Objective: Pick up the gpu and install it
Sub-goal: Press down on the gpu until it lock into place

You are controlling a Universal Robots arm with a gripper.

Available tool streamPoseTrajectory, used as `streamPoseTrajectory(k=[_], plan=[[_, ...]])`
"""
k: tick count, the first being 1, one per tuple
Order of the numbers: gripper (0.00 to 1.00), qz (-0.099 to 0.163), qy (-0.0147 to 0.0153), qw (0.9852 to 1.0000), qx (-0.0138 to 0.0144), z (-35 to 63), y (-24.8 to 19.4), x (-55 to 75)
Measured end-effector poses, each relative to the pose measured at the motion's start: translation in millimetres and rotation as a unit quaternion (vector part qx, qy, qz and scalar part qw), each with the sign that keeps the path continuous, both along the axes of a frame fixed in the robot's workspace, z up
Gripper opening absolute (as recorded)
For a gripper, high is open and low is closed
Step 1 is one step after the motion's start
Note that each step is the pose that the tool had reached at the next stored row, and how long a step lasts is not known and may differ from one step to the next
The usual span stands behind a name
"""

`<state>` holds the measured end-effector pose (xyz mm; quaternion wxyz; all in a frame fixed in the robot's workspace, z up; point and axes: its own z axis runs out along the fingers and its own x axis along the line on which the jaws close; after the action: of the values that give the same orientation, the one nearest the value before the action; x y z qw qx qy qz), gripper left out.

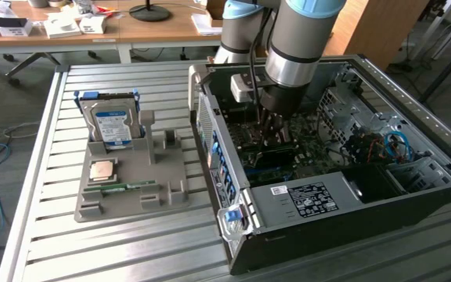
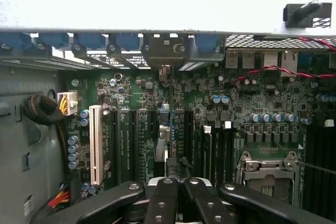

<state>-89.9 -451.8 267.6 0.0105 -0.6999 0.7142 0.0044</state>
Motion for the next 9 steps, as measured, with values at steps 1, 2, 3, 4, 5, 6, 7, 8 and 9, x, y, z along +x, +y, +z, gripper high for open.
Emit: streamPoseTrajectory(k=[1,2,3,4,5,6,7,8,9], plan=[[0.11,0.0,-0.0001,1.0,0.0002,-0.6,0.0,0.0],[0.11,0.0,0.0,1.0,0.0,-0.9,0.0,0.0],[0.11,0.0,0.0,1.0,0.0,-0.9,0.0,0.0],[0.11,0.0,0.0,1.0,0.0,-0.9,0.0,0.0],[0.11,0.0,0.0,1.0,-0.0001,-0.9,0.0,0.0],[0.11,0.0,0.0,1.0,0.0,-0.9,0.0,0.0],[0.11,0.0,0.0,1.0,0.0,-0.9,0.0,0.0],[0.11,0.0,-0.0001,1.0,0.0001,-1.1,0.3,0.0],[0.11,0.0,-0.0001,1.0,0.0001,-1.1,0.6,0.0]])
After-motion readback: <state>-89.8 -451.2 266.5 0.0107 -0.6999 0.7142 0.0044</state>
